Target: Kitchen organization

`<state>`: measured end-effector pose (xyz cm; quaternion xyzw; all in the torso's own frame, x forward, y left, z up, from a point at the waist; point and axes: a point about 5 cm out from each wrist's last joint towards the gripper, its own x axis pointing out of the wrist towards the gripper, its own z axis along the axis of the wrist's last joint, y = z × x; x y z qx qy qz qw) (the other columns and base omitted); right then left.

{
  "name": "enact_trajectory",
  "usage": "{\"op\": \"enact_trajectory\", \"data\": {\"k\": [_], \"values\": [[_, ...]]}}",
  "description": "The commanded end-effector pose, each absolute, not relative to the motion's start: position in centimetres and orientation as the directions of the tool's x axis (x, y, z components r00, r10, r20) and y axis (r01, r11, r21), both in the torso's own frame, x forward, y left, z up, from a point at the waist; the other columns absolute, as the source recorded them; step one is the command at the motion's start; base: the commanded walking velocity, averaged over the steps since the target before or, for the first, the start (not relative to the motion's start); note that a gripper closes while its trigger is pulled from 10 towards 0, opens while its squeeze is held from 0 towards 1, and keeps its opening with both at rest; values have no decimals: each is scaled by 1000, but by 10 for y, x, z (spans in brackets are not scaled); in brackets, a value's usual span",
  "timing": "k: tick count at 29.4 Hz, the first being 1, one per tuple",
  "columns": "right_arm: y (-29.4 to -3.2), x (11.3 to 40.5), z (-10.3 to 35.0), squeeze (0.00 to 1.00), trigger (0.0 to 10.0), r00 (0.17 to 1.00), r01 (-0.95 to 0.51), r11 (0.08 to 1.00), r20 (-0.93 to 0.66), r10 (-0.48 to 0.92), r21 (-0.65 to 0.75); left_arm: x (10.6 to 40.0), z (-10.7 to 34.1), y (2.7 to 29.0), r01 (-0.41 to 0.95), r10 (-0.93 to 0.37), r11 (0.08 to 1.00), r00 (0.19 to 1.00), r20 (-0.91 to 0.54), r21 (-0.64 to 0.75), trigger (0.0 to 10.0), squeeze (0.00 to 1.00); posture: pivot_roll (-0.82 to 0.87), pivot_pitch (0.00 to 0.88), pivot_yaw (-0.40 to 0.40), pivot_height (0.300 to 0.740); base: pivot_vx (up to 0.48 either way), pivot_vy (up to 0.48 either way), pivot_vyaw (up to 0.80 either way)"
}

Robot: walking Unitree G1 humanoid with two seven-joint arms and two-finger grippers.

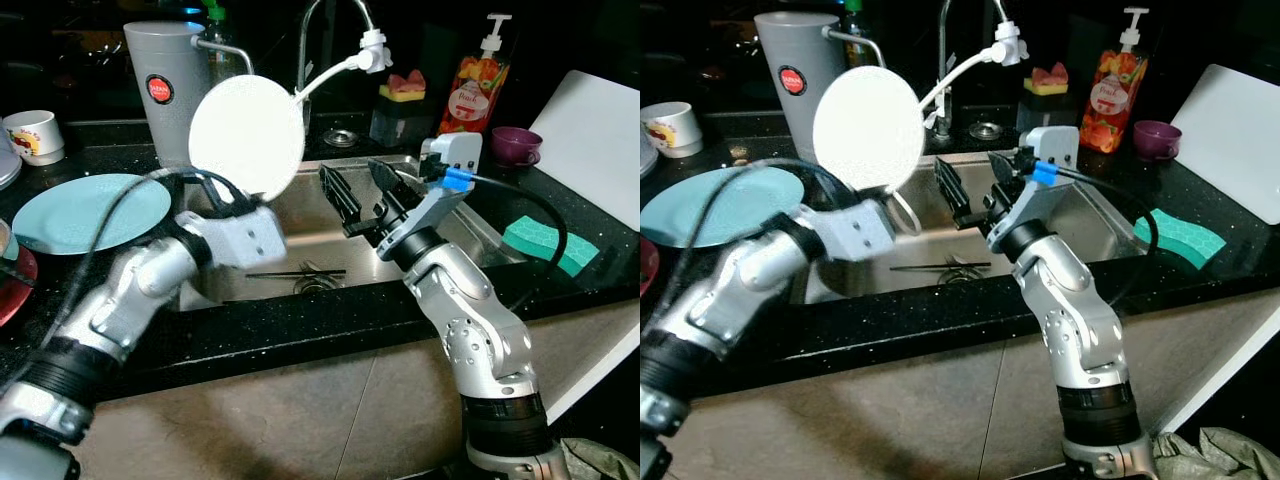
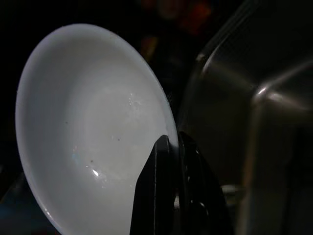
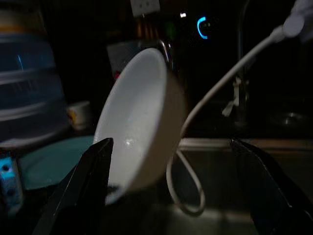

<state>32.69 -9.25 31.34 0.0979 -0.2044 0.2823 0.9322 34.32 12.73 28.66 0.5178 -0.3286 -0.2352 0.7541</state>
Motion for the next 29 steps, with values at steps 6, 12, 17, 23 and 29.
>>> {"op": "enact_trajectory", "data": {"k": [6, 12, 17, 23, 29], "values": [[-96, 334, 304, 0, 10000, 806, -532, 840, 368, 464, 104, 325, 273, 107, 41, -788, 250, 590, 178, 967, 10000, 0, 46, 163, -61, 740, 0, 0, 0], [-96, 338, 301, 0, 10000, 830, -504, 857, 334, 447, 107, 323, 273, 104, 29, -796, 239, 578, 179, 970, 10000, 0, 47, 162, -61, 740, 0, 0, 0], [-105, 347, 292, 0, 0, 884, -426, 894, 277, 377, 143, 321, 270, 104, 28, -797, 229, 579, 171, 973, 10000, 0, 48, 166, -61, 740, 0, 0, 0], [-106, 347, 292, 0, 0, 884, -426, 890, 284, 371, 164, 322, 268, 103, 12, -793, 224, 584, 175, 975, 10000, 0, 48, 166, -61, 740, 0, 0, 0], [-106, 347, 293, 0, 0, 886, -424, 888, 287, 365, 178, 324, 269, 103, -21, -779, 227, 596, 195, 974, 10000, 0, 48, 173, -60, 740, 0, 0, 0]]}}
